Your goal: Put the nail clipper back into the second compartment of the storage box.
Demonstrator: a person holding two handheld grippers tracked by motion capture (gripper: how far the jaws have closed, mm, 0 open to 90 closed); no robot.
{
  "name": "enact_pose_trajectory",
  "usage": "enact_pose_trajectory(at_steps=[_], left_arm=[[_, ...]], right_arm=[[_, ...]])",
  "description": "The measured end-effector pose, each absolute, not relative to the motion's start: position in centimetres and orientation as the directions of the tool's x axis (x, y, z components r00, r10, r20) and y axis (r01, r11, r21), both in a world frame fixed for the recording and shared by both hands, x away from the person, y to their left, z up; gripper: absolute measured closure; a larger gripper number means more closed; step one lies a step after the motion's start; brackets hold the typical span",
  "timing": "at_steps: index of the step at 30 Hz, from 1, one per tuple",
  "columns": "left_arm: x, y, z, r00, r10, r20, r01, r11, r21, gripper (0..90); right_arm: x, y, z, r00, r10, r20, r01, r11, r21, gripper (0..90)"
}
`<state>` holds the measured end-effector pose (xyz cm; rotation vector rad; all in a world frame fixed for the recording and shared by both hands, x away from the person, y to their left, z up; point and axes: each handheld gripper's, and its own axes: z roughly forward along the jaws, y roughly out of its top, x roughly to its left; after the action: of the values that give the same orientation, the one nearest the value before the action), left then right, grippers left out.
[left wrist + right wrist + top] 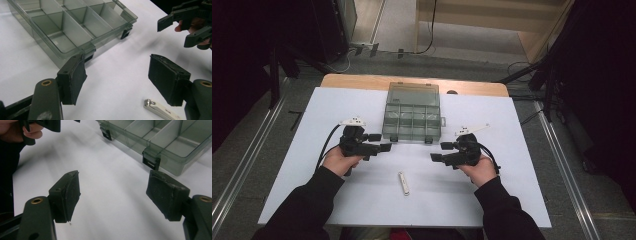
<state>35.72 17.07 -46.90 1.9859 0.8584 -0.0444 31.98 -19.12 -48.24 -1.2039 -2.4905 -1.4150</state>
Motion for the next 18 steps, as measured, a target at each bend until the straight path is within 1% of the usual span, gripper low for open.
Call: enact_pose_trajectory(at_steps=[18], left_arm=[[33.1,18.0,-47.4,0.765,0.533,-0.361,0.585,-0.342,0.736,29.3]], right_arm=[[30.2,-18.2,-48.4,-0.708,0.605,0.363,0.638,0.328,0.697,23.6]])
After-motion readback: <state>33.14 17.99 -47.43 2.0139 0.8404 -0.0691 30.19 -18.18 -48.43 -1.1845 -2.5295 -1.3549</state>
